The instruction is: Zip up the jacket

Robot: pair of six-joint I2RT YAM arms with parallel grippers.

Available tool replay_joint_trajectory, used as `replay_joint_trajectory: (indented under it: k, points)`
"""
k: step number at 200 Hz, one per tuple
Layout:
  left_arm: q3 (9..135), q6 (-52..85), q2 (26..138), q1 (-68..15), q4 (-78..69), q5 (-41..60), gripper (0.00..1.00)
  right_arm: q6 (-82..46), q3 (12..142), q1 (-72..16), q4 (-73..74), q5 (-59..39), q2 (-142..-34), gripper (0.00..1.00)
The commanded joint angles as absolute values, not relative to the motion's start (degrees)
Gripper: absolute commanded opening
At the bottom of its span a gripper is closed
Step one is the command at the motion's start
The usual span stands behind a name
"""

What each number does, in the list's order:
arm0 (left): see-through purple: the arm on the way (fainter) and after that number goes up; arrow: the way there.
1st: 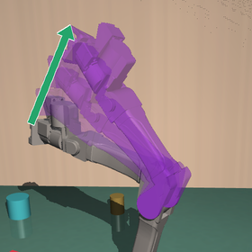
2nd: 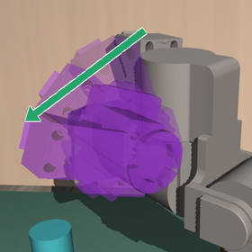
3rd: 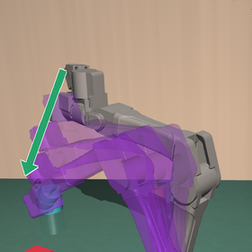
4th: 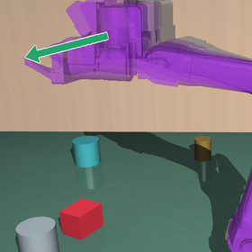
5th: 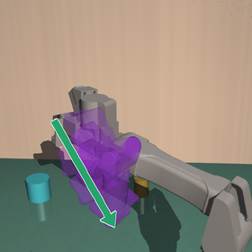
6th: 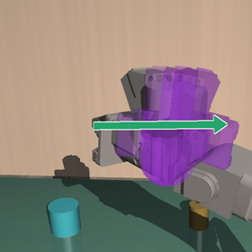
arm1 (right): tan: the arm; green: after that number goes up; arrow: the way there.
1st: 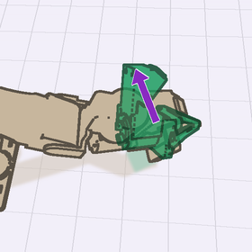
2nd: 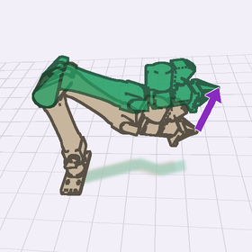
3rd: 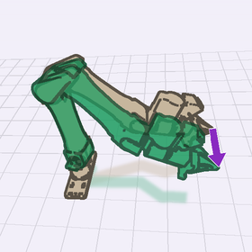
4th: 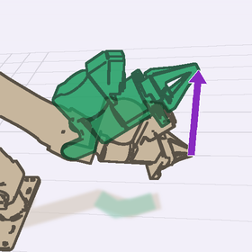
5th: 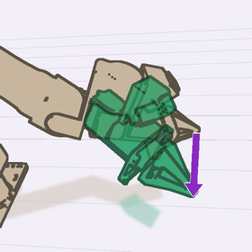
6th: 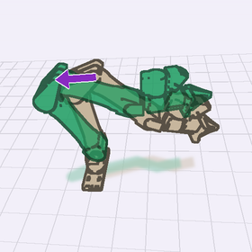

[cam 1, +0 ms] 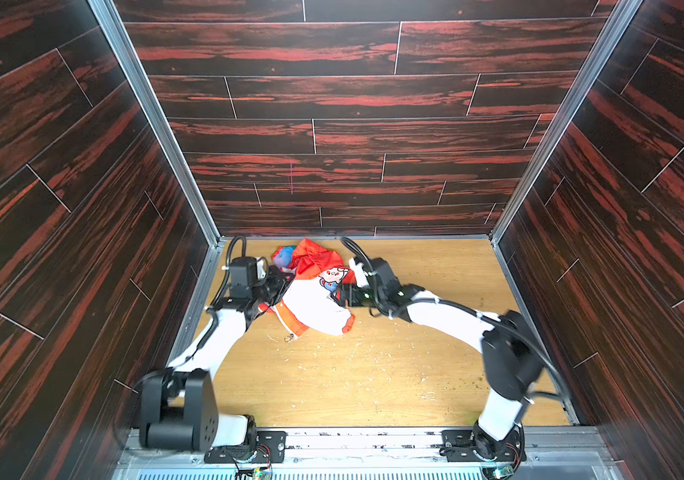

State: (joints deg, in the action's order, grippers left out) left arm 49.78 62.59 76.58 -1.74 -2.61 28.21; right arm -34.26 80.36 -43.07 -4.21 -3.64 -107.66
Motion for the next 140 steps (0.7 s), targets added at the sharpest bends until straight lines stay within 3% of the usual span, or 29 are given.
replay_joint_trajectory:
  k: [1,33,76,90,110,140]
  points:
    - [46.0,64.2,72.6,-1.4,-2.1,27.5,0.0,-37.5,89.5,-42.9,-8.8,-2.7,-115.2,0.8]
    - [44.3,64.4,71.7,-1.4,-2.1,29.0,0.0,-41.4,98.4,-42.9,-17.3,1.8,-121.5,0.76]
    - [43.8,64.8,71.3,-1.4,-2.6,29.2,0.0,-44.6,90.7,-42.9,-12.6,2.5,-118.8,0.78]
    - [43.6,65.0,71.6,-1.4,-2.8,29.2,0.0,-44.8,89.3,-42.9,-10.9,0.6,-119.0,0.65]
    - [43.2,65.4,71.9,-1.4,-3.5,29.6,0.0,-44.9,90.2,-42.9,-9.8,-1.9,-120.8,0.57]
    - [42.8,65.4,71.4,-1.4,-3.1,29.6,0.0,-45.4,92.3,-42.9,-8.3,-4.3,-122.3,0.63]
